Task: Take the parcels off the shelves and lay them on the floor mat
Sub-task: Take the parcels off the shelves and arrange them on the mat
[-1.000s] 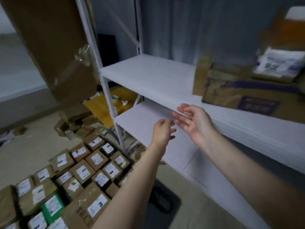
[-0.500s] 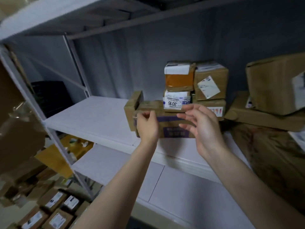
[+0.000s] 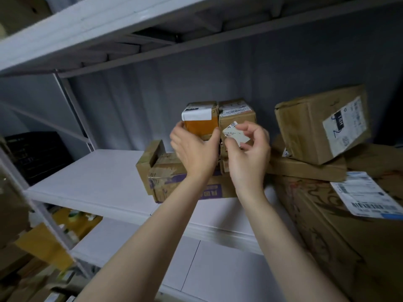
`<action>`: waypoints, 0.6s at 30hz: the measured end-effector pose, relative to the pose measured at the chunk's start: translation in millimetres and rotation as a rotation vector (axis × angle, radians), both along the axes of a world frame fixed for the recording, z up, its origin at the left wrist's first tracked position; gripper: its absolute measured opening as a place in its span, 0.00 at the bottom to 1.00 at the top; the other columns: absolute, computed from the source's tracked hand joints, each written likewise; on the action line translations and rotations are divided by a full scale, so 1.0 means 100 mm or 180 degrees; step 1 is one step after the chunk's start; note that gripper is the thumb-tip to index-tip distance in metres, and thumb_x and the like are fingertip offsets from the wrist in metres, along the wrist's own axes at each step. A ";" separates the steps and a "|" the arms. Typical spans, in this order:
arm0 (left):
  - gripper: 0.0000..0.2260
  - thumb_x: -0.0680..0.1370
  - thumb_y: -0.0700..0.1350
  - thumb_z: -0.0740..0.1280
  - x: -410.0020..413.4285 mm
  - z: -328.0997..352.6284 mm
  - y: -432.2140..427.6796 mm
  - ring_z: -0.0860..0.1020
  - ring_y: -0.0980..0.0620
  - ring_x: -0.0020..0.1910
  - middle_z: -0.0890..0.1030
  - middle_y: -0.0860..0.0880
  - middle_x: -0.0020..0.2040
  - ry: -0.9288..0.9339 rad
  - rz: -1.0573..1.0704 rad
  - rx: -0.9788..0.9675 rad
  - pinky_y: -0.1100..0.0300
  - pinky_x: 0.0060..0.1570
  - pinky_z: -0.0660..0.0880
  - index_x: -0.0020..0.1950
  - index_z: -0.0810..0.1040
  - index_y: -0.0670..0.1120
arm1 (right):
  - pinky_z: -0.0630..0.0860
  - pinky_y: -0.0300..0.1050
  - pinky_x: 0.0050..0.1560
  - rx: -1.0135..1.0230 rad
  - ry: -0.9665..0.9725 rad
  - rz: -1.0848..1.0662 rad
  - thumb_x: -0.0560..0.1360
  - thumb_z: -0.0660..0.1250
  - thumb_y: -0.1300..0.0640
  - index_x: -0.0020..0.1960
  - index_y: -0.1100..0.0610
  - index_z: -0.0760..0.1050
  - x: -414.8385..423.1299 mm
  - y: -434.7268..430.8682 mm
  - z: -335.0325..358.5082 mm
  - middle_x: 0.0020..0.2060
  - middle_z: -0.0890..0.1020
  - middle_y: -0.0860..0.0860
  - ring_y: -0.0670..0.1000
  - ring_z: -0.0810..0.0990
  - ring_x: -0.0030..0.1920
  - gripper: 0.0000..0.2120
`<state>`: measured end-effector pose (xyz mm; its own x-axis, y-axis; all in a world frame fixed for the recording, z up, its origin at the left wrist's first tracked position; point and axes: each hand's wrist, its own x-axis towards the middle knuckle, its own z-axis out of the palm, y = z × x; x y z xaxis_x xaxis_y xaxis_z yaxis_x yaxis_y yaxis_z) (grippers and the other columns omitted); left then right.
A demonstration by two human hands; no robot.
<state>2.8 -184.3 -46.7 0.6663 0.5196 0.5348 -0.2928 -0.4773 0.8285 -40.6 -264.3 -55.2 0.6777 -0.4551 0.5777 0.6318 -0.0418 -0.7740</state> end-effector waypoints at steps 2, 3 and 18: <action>0.40 0.70 0.55 0.75 0.06 0.03 0.01 0.60 0.44 0.73 0.63 0.43 0.71 0.0063 0.0127 0.0164 0.49 0.70 0.60 0.74 0.60 0.41 | 0.76 0.53 0.59 -0.0147 0.0085 -0.0259 0.69 0.73 0.63 0.55 0.56 0.76 0.07 0.00 0.02 0.56 0.76 0.50 0.50 0.77 0.58 0.15; 0.42 0.70 0.55 0.75 0.10 0.04 0.02 0.59 0.44 0.73 0.62 0.43 0.73 0.0106 0.0164 0.0222 0.49 0.71 0.59 0.75 0.58 0.42 | 0.75 0.54 0.60 -0.0170 0.0096 -0.0331 0.69 0.74 0.63 0.56 0.57 0.76 0.09 0.01 0.03 0.57 0.76 0.51 0.52 0.77 0.60 0.17; 0.39 0.74 0.57 0.73 0.54 -0.04 0.08 0.52 0.40 0.78 0.48 0.44 0.80 0.0189 0.0302 0.0653 0.41 0.71 0.61 0.79 0.55 0.60 | 0.58 0.23 0.60 -0.0483 0.0008 -0.0533 0.69 0.73 0.63 0.62 0.59 0.77 0.18 0.06 -0.07 0.67 0.73 0.54 0.53 0.68 0.68 0.21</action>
<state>56.8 -175.8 -50.6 0.6531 0.4658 0.5971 -0.1922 -0.6607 0.7257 -22.6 -258.1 -62.1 0.6015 -0.4694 0.6464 0.6041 -0.2622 -0.7525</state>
